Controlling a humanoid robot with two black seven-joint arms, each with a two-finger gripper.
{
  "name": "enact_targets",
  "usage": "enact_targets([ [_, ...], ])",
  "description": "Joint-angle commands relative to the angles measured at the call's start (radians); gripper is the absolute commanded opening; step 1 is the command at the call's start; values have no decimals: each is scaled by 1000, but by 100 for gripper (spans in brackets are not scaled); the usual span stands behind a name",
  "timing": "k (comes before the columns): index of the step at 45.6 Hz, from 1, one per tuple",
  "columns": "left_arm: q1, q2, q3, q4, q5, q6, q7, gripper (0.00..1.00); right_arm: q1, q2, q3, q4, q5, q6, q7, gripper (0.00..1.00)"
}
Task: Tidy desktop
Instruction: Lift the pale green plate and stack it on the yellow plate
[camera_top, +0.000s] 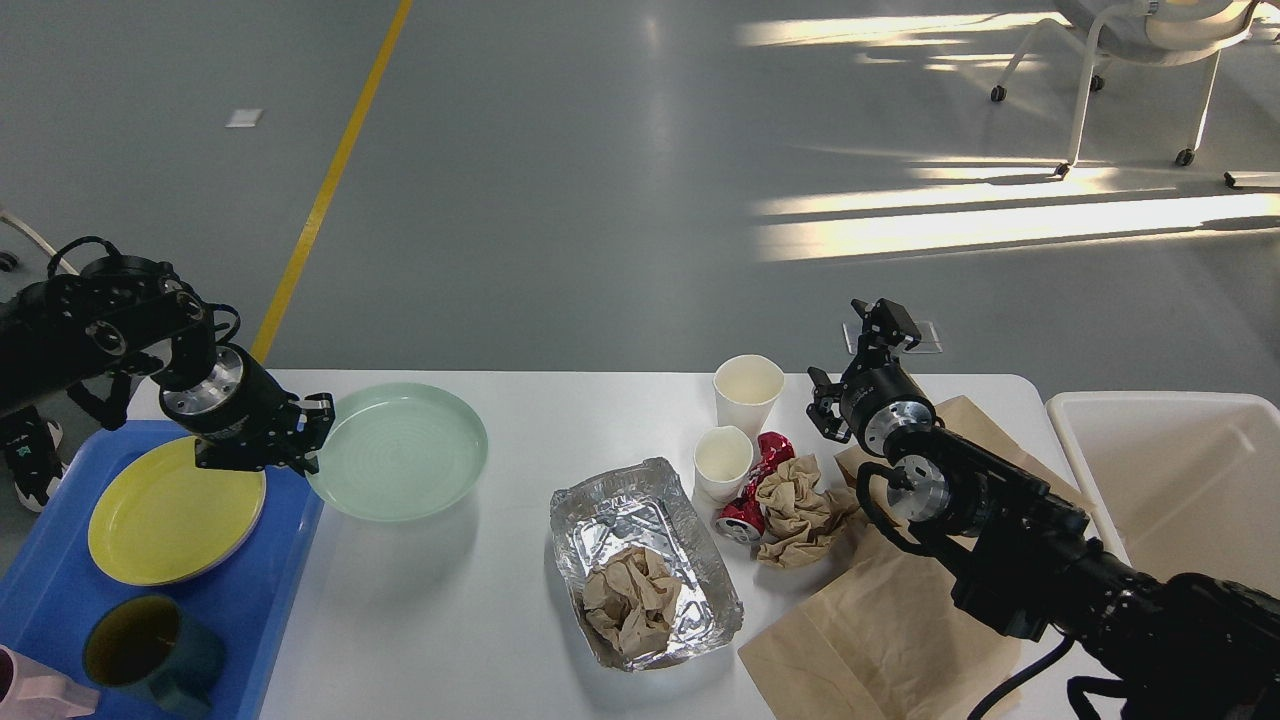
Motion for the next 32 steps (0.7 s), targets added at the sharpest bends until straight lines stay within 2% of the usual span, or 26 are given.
enact_targets([
  [1, -1, 75, -20, 0, -2, -16, 10, 0, 0, 0, 0, 0, 0, 0, 1, 100],
  [9, 14, 186, -23, 5, -2, -4, 10, 0, 0, 0, 0, 0, 0, 0, 1, 100],
  [15, 60, 222, -28, 16, -2, 24, 10, 0, 0, 0, 0, 0, 0, 0, 0, 100],
  [25, 180, 232, -78, 120, -2, 79, 10, 0, 0, 0, 0, 0, 0, 0, 0, 100],
  [32, 209, 235, -91, 132, -2, 99, 10, 0, 0, 0, 0, 0, 0, 0, 1, 100],
])
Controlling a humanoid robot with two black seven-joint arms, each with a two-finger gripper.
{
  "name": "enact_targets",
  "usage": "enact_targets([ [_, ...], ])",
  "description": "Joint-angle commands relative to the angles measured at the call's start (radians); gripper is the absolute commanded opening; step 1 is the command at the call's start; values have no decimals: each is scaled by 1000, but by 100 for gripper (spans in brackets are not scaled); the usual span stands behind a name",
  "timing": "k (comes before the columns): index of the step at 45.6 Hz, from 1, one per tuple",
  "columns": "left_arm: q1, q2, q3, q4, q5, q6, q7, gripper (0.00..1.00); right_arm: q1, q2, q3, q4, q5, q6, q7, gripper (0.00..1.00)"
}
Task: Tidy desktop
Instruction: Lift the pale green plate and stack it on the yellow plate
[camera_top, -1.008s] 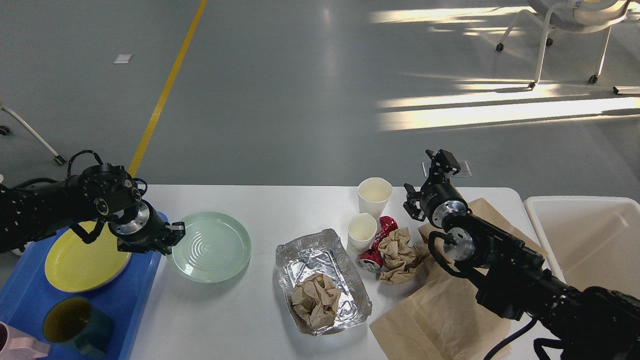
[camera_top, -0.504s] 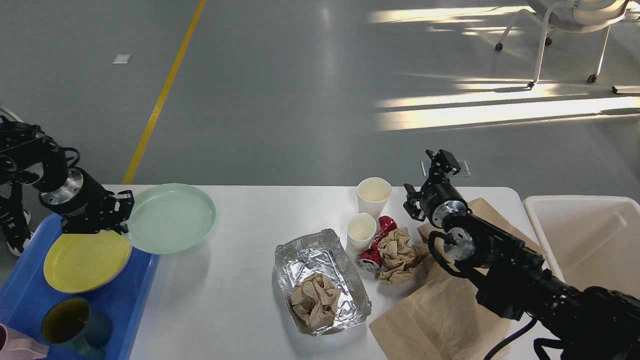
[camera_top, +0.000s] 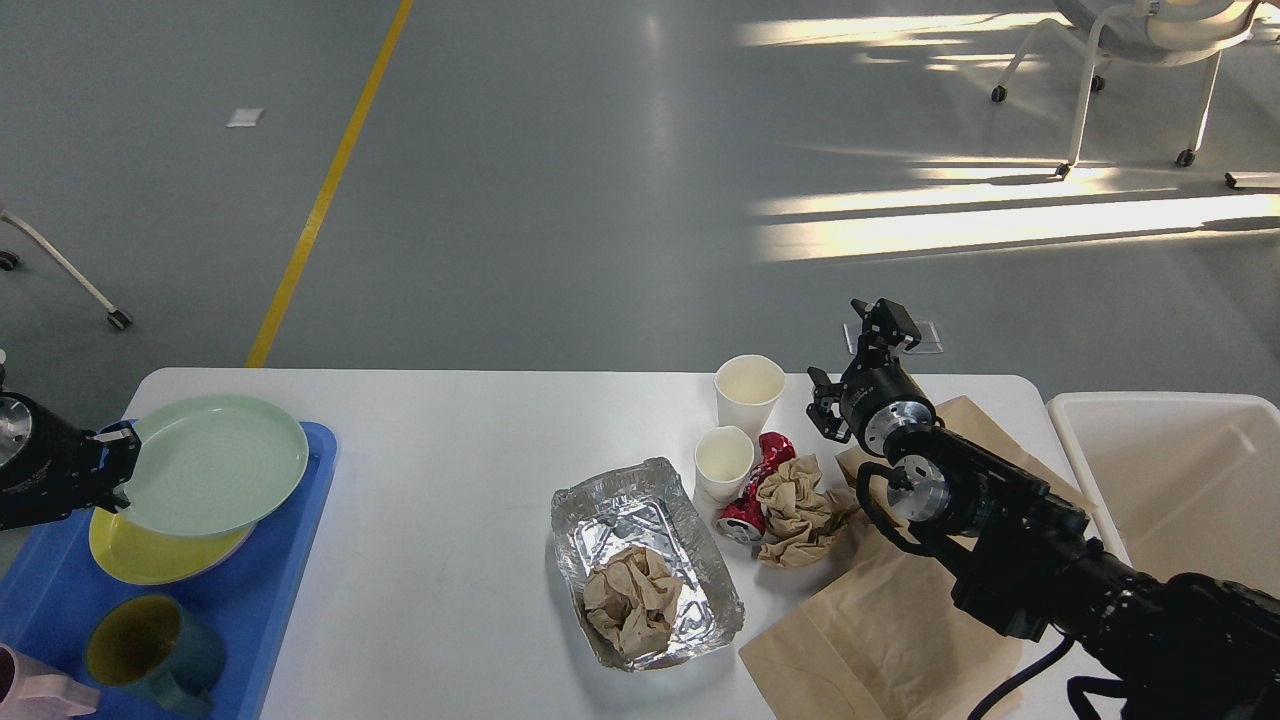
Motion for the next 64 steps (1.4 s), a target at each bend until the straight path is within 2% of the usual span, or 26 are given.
enact_targets([
  [1, 18, 2, -6, 9, 0, 16, 0, 0, 0, 0, 0, 0, 0, 0, 0, 100],
  [26, 62, 59, -23, 26, -2, 22, 12, 0, 0, 0, 0, 0, 0, 0, 1, 100],
  [35, 79, 55, -25, 35, -2, 69, 12, 0, 0, 0, 0, 0, 0, 0, 0, 100],
  [48, 113, 40, -46, 43, 0, 128, 14, 5, 0, 0, 0, 0, 0, 0, 0, 100],
  [60, 134, 8, -46, 43, 1, 148, 15, 11, 0, 0, 0, 0, 0, 0, 0, 100],
  [64, 136, 2, -46, 43, 1, 158, 15, 17, 0, 0, 0, 0, 0, 0, 0, 100],
])
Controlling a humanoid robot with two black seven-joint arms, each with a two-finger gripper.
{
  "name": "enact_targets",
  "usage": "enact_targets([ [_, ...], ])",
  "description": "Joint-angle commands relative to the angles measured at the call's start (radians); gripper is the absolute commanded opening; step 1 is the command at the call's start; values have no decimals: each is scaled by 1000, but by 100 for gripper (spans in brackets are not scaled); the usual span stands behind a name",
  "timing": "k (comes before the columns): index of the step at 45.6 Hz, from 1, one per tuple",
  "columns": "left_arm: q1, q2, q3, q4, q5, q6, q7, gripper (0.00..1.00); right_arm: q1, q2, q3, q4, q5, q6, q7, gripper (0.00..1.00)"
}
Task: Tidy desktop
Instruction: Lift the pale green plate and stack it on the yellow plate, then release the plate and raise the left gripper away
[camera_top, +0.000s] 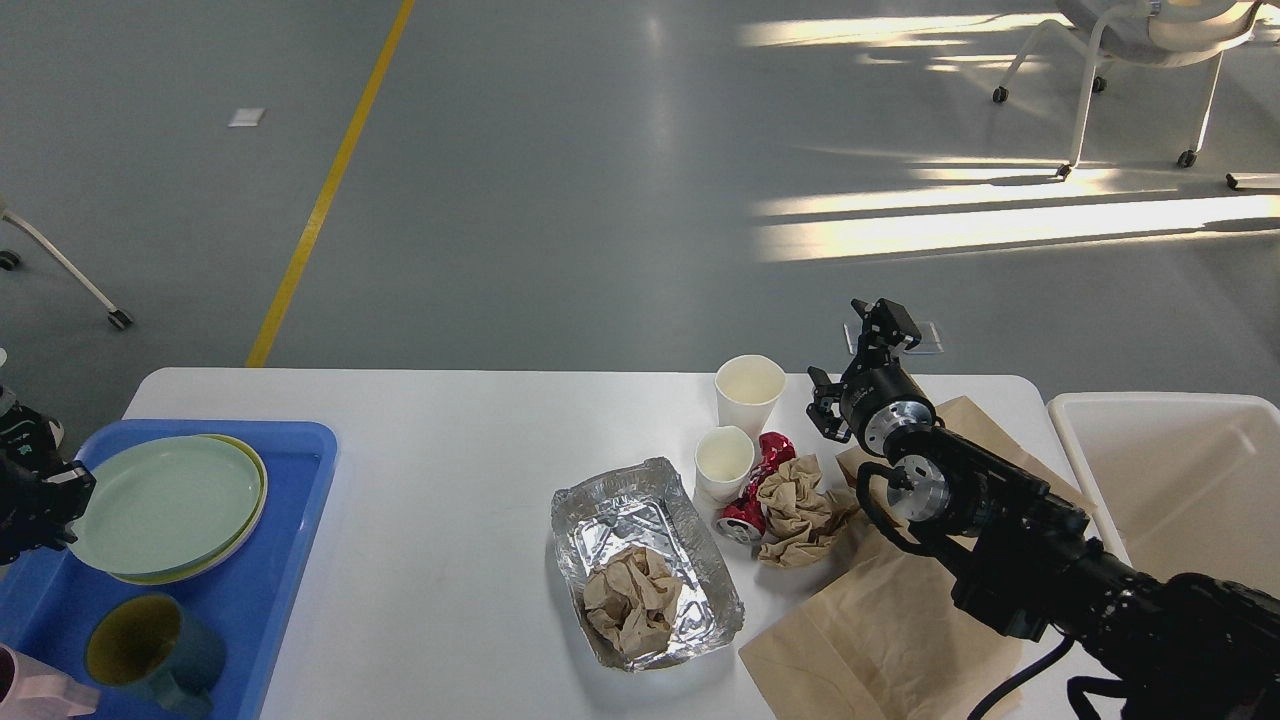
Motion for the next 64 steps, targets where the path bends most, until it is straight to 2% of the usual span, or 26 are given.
enact_targets([
  [1, 4, -11, 0, 0, 0, 16, 0, 20, 0, 0, 0, 0, 0, 0, 1, 100],
  [7, 10, -15, -1, 0, -1, 99, -11, 50, 0, 0, 0, 0, 0, 0, -1, 100],
  [10, 15, -14, -1, 0, -1, 177, -15, 68, 0, 0, 0, 0, 0, 0, -1, 100],
  [13, 13, -12, -9, 0, -1, 266, -17, 92, 0, 0, 0, 0, 0, 0, -1, 100],
  [14, 12, -11, -15, 0, -1, 295, -17, 96, 0, 0, 0, 0, 0, 0, 1, 100],
  [18, 7, -4, -47, 0, 0, 398, -17, 96, 0, 0, 0, 0, 0, 0, 1, 100],
  [20, 5, 0, -67, 0, 0, 420, -17, 96, 0, 0, 0, 0, 0, 0, -1, 100],
  [31, -2, 6, -125, 1, -1, 434, -25, 96, 0, 0, 0, 0, 0, 0, -1, 100],
  [46, 22, 6, -464, 22, 0, 454, -28, 96, 0, 0, 0, 0, 0, 0, 1, 100],
  [52, 82, -11, -661, 55, -1, 460, -29, 96, 0, 0, 0, 0, 0, 0, -1, 100],
  [64, 192, -40, -1254, 47, -1, 448, -29, 97, 0, 0, 0, 0, 0, 0, -1, 100],
])
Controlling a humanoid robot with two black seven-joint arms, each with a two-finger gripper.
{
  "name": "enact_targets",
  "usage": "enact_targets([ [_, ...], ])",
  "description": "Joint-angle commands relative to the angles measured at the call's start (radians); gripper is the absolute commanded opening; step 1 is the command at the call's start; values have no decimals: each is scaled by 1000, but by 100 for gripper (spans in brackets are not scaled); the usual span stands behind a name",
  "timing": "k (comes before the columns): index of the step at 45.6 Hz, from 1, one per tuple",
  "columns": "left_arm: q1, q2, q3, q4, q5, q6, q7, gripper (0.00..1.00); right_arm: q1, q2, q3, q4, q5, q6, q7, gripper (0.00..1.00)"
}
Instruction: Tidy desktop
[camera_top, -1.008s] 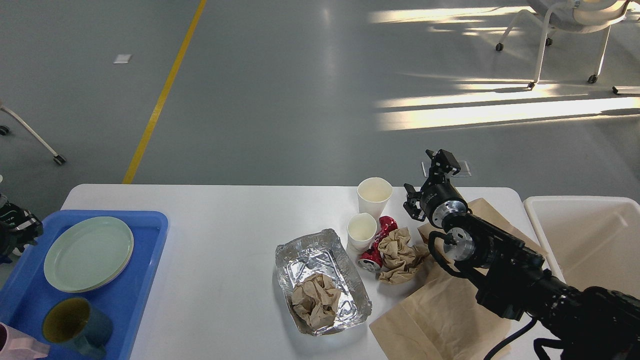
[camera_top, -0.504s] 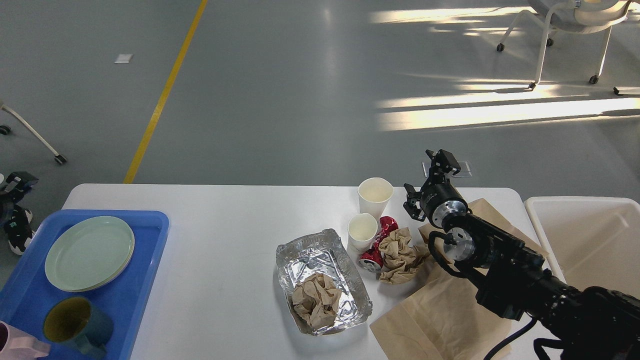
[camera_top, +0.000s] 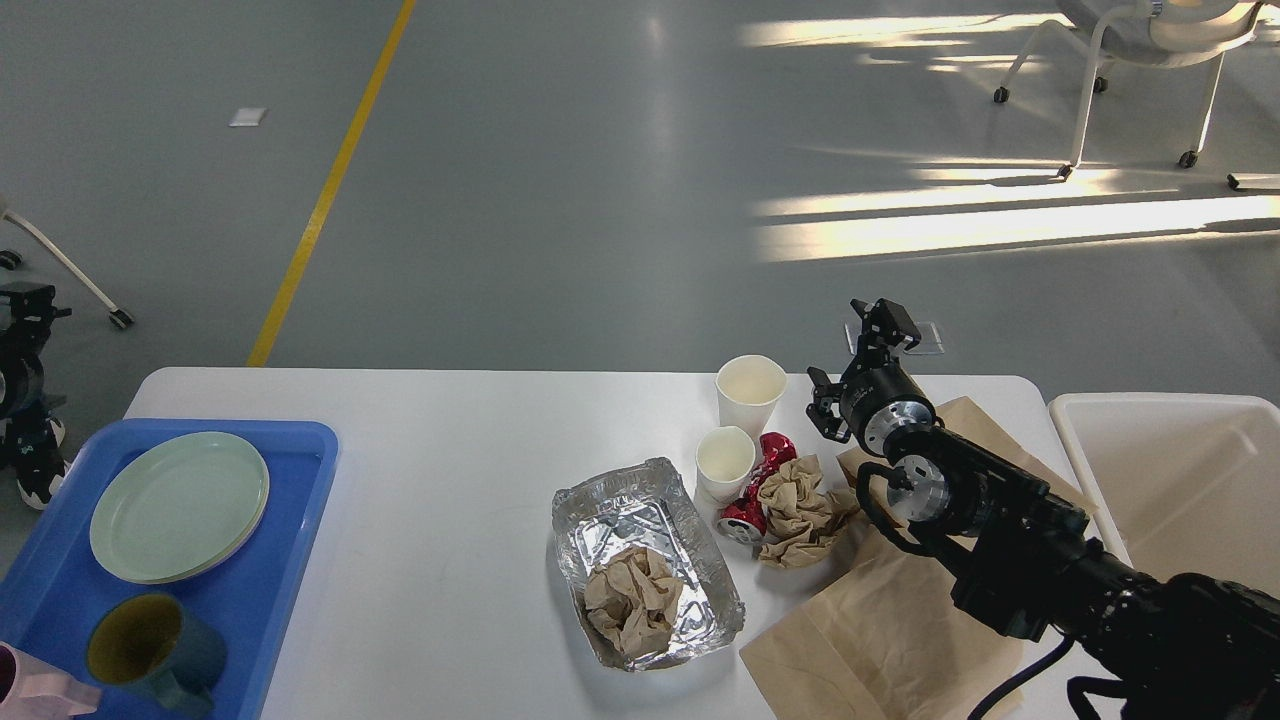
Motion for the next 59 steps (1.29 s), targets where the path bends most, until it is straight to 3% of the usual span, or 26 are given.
enact_targets([
  [1, 56, -26, -295, -9, 1, -11, -1, 96, 0, 0, 0, 0, 0, 0, 0, 100],
  [6, 92, -78, -536, -10, 2, -17, -1, 97, 0, 0, 0, 0, 0, 0, 1, 100],
  [10, 115, -104, -651, -12, 2, -22, -1, 96, 0, 0, 0, 0, 0, 0, 0, 100],
  [22, 77, -112, -678, -10, 1, -23, -4, 97, 0, 0, 0, 0, 0, 0, 0, 100],
  [25, 77, -113, -687, -10, -1, -23, -50, 97, 0, 0, 0, 0, 0, 0, 1, 100],
  [33, 91, -162, -667, -10, -9, -23, -266, 97, 0, 0, 0, 0, 0, 0, 0, 100],
  [36, 102, -197, -667, -9, -9, -22, -303, 97, 0, 0, 0, 0, 0, 0, 0, 100],
  [59, 109, -289, -665, -10, -2, -25, -317, 97, 0, 0, 0, 0, 0, 0, 0, 100],
])
